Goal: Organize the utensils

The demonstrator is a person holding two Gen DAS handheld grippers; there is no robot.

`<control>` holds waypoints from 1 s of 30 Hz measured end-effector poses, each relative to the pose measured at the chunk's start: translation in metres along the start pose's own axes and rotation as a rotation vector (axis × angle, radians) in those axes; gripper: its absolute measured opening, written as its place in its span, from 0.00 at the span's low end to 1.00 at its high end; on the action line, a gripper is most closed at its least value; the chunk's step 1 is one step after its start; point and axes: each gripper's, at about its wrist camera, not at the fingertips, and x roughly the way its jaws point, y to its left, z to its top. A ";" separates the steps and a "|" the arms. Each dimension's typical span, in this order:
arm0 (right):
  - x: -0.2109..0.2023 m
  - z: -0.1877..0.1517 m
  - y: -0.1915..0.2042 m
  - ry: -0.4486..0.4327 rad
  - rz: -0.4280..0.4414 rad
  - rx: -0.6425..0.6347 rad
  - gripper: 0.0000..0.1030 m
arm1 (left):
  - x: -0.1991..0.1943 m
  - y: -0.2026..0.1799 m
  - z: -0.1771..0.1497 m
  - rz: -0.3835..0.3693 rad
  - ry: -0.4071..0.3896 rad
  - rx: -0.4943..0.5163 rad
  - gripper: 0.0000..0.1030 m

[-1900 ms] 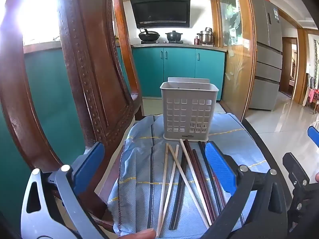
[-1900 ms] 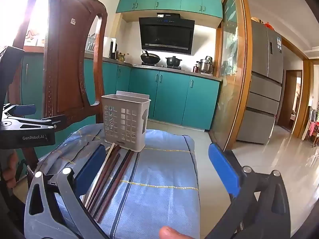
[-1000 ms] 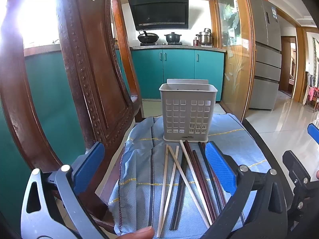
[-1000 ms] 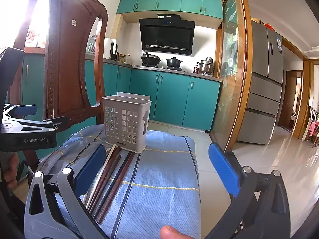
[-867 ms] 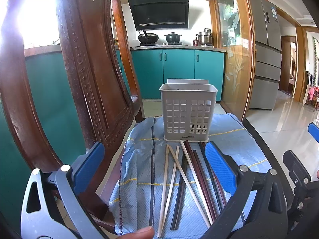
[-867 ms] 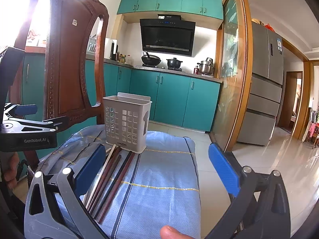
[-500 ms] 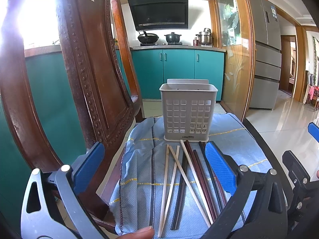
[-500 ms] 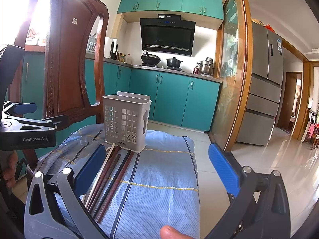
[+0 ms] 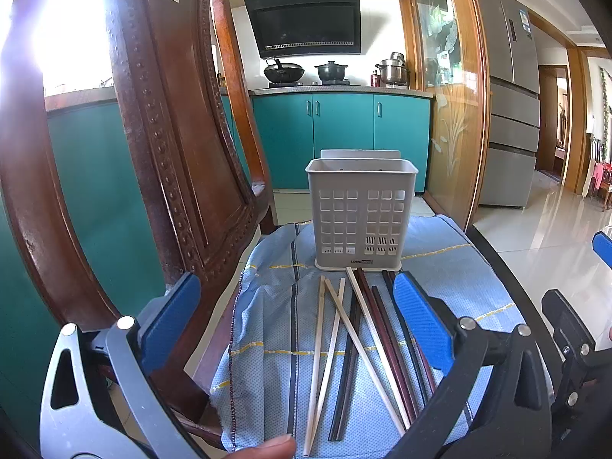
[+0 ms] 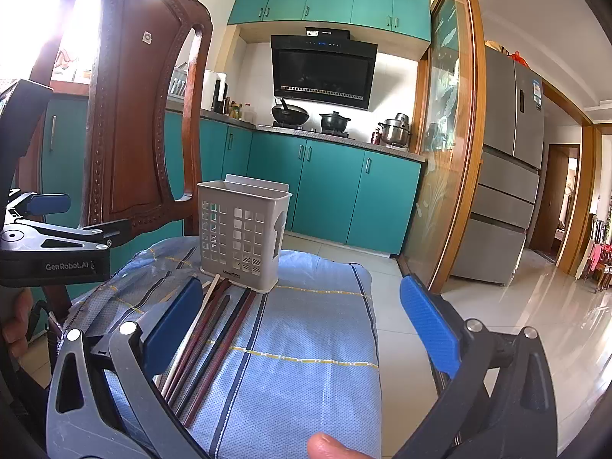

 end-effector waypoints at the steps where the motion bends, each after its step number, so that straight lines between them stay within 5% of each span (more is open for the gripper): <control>1: 0.000 0.000 0.000 0.000 0.000 0.000 0.97 | 0.000 0.000 0.000 -0.001 0.000 -0.001 0.97; 30: 0.001 0.000 -0.001 0.004 -0.004 0.002 0.97 | 0.005 -0.002 -0.005 0.002 0.005 0.010 0.97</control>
